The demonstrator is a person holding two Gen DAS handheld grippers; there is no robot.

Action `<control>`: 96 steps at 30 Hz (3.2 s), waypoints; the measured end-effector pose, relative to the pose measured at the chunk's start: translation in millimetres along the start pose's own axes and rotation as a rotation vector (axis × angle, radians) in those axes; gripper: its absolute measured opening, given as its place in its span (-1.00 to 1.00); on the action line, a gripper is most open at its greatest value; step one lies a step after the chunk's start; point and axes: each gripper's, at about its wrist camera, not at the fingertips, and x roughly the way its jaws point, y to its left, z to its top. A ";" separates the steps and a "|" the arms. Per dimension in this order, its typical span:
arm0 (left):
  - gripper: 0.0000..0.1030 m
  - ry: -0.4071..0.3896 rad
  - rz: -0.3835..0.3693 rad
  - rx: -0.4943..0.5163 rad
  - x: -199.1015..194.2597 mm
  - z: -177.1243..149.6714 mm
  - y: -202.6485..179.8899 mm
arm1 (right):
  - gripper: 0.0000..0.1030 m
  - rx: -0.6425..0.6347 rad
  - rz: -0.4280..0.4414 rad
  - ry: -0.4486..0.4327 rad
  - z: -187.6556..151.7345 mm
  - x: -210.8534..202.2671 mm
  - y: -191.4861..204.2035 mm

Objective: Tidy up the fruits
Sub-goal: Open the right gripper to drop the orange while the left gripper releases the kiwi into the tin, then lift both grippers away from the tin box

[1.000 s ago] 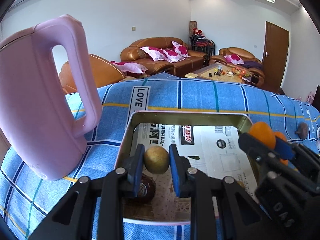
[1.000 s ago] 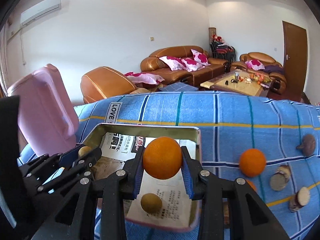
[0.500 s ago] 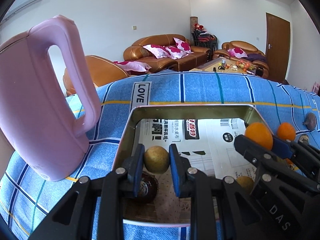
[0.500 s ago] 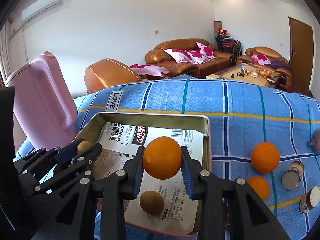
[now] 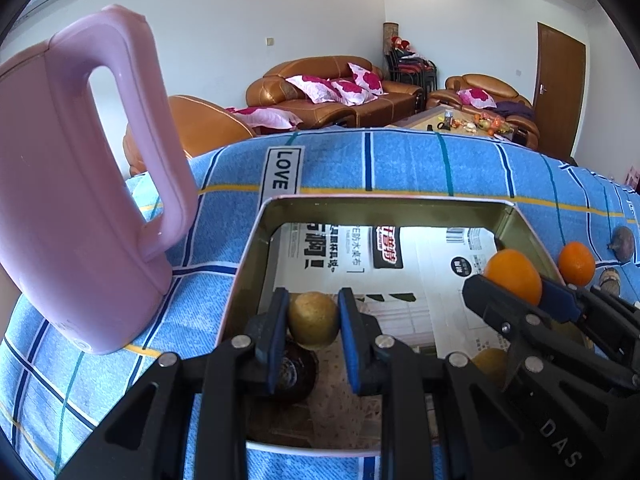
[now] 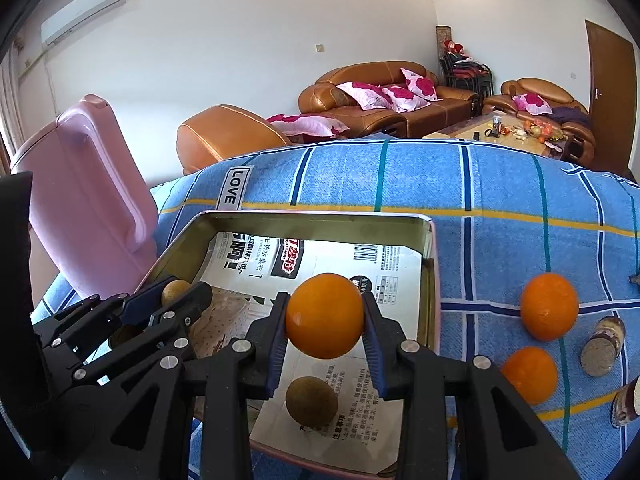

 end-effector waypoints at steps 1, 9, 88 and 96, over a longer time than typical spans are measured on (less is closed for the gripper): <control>-0.49 0.006 -0.003 -0.002 2.2 0.8 0.6 | -0.29 -0.002 0.001 0.001 0.0 0.0 0.6; -0.49 0.008 -0.004 -0.005 4.4 1.0 1.2 | -0.28 -0.003 0.016 0.002 -0.5 1.4 1.4; 1.00 -0.235 0.071 -0.046 -67.9 -30.0 -12.3 | 0.54 -0.041 -0.292 -0.370 -41.9 -115.5 -45.6; 1.00 -0.217 0.079 -0.049 -75.6 -38.6 -20.2 | 0.54 -0.045 -0.319 -0.369 -49.1 -133.4 -67.2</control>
